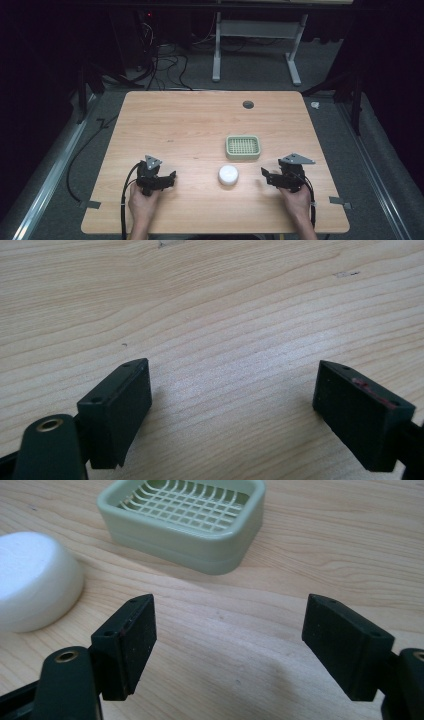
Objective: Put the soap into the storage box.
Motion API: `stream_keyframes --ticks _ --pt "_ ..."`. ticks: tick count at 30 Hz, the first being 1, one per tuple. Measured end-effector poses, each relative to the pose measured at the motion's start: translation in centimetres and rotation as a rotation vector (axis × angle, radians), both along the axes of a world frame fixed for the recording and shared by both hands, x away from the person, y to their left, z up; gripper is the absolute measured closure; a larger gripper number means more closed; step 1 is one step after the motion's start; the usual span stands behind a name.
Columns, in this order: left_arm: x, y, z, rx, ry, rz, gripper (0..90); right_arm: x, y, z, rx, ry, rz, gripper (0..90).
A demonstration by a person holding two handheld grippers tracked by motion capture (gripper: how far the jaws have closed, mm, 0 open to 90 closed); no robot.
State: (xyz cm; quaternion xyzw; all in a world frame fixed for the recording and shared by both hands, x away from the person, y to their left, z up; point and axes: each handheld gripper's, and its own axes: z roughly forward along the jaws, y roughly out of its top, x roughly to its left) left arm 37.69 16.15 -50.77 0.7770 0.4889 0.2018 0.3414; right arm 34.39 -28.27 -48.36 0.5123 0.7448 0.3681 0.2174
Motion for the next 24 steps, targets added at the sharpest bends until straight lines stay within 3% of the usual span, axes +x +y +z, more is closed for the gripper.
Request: stream_keyframes --ticks 24 --pt "0.0 0.0 0.0 0.000 0.000 0.000 16.2 0.3 2.6 1.1 0.045 -0.012 0.112 22.9"
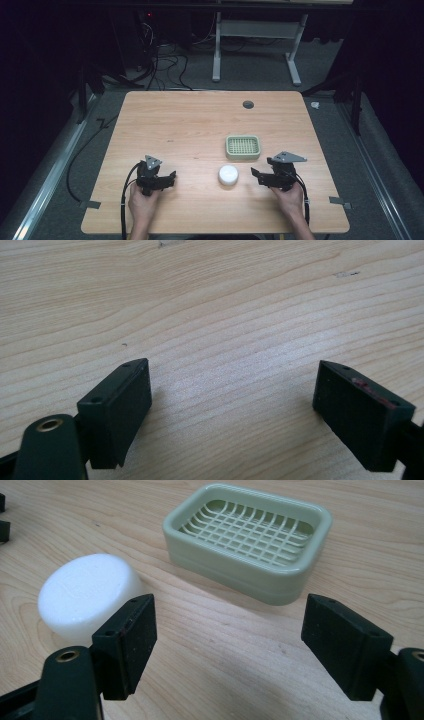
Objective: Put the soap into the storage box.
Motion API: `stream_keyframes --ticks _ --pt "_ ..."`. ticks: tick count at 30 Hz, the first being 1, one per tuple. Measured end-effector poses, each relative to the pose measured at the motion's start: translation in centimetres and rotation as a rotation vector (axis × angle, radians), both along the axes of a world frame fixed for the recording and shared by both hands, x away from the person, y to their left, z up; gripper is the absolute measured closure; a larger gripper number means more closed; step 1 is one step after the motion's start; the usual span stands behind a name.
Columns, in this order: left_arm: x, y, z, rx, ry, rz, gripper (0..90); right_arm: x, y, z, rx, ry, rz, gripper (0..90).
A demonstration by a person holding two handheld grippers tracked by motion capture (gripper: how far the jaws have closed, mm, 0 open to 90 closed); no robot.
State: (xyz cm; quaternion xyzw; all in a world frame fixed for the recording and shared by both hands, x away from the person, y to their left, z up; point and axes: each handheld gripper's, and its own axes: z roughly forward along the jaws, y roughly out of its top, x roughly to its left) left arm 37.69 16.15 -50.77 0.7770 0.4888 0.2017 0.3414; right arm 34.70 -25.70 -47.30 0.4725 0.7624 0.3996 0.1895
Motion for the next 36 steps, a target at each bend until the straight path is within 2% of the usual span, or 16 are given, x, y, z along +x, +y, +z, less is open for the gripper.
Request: stream_keyframes --ticks 36 --pt "0.0 0.0 0.0 0.000 0.000 0.000 16.2 0.6 4.6 0.7 0.000 -0.019 0.166 21.7"
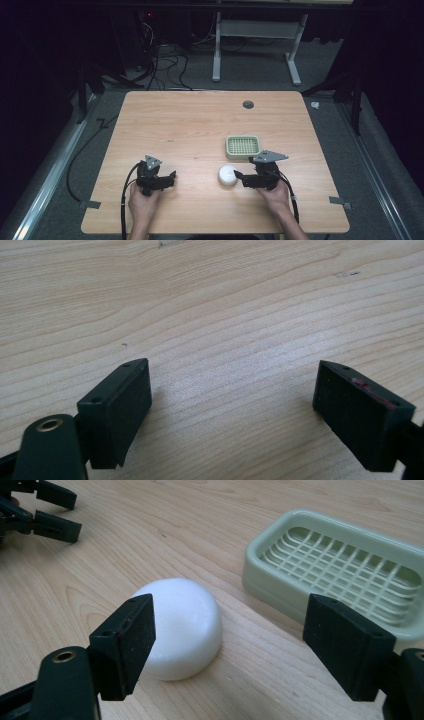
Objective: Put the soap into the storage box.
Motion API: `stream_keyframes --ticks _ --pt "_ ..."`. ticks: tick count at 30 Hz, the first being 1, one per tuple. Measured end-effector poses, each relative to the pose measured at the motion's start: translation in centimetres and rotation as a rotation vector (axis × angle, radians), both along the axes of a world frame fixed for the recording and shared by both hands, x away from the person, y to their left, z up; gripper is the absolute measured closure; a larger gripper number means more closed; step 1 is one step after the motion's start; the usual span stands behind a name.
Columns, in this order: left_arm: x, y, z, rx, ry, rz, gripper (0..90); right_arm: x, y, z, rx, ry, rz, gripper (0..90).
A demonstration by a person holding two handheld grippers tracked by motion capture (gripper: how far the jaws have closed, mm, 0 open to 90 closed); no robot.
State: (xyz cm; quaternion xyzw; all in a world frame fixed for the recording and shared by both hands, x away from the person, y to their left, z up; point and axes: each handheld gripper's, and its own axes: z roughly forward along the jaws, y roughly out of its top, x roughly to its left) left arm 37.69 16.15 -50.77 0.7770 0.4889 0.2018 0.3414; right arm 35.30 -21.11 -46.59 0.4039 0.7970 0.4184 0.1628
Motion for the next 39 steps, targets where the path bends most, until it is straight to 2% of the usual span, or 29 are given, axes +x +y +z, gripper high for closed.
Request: stream_keyframes --ticks 19,39 --pt "0.0 0.0 0.0 0.000 0.000 0.000 16.2 0.3 2.8 -0.4 -0.026 0.012 0.087 19.9" --pt "0.0 0.0 0.0 0.000 0.000 0.000 16.2 0.9 4.6 -1.8 -0.077 0.060 0.118 16.5"
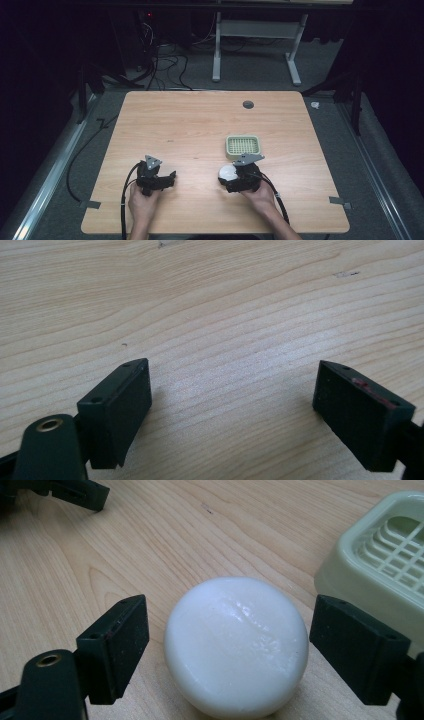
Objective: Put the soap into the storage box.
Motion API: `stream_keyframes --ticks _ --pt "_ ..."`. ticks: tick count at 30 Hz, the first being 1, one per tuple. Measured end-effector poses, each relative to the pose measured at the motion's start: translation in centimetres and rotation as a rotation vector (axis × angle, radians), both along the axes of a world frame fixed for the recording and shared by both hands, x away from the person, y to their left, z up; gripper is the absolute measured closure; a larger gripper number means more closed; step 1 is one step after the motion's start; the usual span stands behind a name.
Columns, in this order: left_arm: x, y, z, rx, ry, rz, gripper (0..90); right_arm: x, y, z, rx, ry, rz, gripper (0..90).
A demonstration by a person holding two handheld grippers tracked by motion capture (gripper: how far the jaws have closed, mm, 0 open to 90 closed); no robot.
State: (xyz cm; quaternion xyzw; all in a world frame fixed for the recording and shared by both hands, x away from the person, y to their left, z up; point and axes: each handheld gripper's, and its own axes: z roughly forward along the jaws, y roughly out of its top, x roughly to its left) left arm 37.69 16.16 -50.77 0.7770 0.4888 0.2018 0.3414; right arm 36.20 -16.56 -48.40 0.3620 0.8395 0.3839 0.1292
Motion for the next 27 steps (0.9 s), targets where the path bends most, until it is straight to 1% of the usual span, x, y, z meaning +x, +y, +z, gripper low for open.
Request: stream_keyframes --ticks 7,13,23,27 --pt "0.0 0.0 0.0 0.001 0.001 0.000 16.2 0.2 0.3 -0.6 -0.015 0.014 -0.004 16.2" --pt "0.0 0.0 0.0 0.001 0.001 0.000 16.2 0.3 0.6 -1.1 -0.025 0.015 -0.003 16.3" --pt "0.0 0.0 0.0 0.001 0.001 0.000 16.2 0.5 0.7 -1.7 -0.044 0.024 -0.018 18.3" --pt "0.0 0.0 0.0 0.001 0.001 0.000 16.2 0.5 0.7 -1.9 -0.052 0.014 -0.021 20.2"
